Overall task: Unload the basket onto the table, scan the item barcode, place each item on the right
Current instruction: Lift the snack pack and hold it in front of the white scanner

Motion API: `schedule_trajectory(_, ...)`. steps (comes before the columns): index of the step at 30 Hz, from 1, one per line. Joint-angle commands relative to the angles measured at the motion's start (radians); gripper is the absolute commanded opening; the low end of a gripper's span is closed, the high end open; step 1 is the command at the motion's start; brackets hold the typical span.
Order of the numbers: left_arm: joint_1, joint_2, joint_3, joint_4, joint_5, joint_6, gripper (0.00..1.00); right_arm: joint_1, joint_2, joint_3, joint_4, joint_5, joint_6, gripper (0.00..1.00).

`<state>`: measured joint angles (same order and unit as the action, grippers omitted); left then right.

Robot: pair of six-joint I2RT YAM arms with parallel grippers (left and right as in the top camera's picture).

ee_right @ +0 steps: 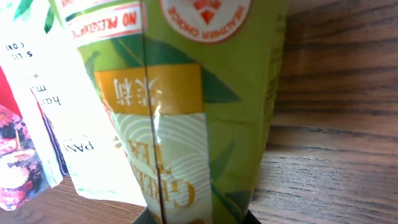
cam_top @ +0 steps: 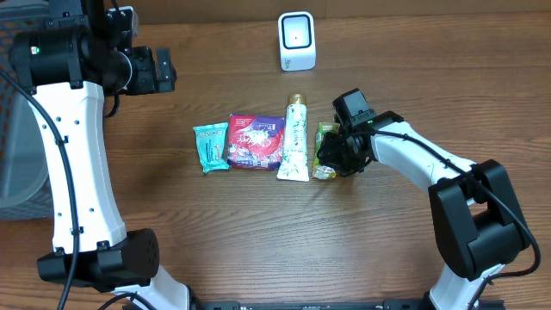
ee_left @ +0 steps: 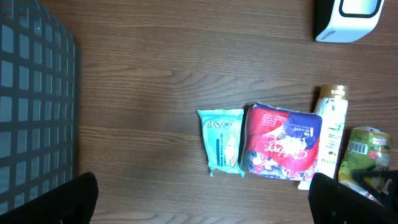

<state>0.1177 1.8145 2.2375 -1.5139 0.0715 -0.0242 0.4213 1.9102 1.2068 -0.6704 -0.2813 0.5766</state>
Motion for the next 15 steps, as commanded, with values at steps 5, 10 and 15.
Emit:
schedule_trajectory(5, 0.000, 0.008, 0.003, 0.003, 0.000, -0.006, 1.00, -0.033, -0.053, 0.076, -0.076, -0.175, -0.177, 0.07)
schedule_trajectory(10, 0.000, 0.008, 0.003, 0.003, 0.000, -0.006, 1.00, -0.138, -0.135, 0.147, -0.069, -0.697, -0.381, 0.07)
schedule_trajectory(15, 0.000, 0.008, 0.003, 0.003, 0.000, -0.006, 1.00, -0.230, -0.164, 0.164, 0.068, -1.142, -0.348, 0.04)
